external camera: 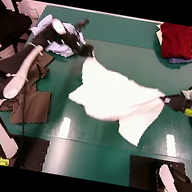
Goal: Fold the shirts.
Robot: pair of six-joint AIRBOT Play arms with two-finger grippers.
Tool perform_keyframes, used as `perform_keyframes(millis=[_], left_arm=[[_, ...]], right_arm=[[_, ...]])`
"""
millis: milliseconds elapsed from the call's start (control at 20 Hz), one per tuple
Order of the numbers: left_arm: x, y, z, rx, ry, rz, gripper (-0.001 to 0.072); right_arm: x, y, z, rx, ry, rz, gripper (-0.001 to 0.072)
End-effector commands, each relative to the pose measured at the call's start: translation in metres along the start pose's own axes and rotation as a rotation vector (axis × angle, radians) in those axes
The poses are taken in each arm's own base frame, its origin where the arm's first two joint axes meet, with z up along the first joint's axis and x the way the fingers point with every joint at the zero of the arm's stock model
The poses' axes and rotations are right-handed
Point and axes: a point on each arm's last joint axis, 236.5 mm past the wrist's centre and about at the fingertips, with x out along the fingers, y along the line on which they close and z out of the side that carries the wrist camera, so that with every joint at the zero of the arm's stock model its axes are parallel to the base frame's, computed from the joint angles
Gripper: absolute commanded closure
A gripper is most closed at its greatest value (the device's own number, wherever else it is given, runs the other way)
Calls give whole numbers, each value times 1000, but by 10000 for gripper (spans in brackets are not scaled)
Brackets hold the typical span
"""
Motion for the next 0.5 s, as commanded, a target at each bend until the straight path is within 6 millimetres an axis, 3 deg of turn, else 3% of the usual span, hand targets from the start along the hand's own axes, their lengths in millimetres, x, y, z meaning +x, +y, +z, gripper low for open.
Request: perform_keyframes(millis=[0,100,250,350,450], left_arm=[[-108,-53,51,52,-166,-11,687],[-175,-86,68,139,-300,38,687],[-255,-109,76,194,-458,170,686],[-285,-119,70,216,-493,211,686],[-299,-133,48,230,-449,206,686]], right_arm=[[-43,35,79,-163,-282,-60,697],[-82,70,123,-276,-450,-93,697],[-136,126,154,-424,-628,-115,697],[-150,151,155,-481,-643,-104,697],[-164,179,145,-549,-636,-92,697]])
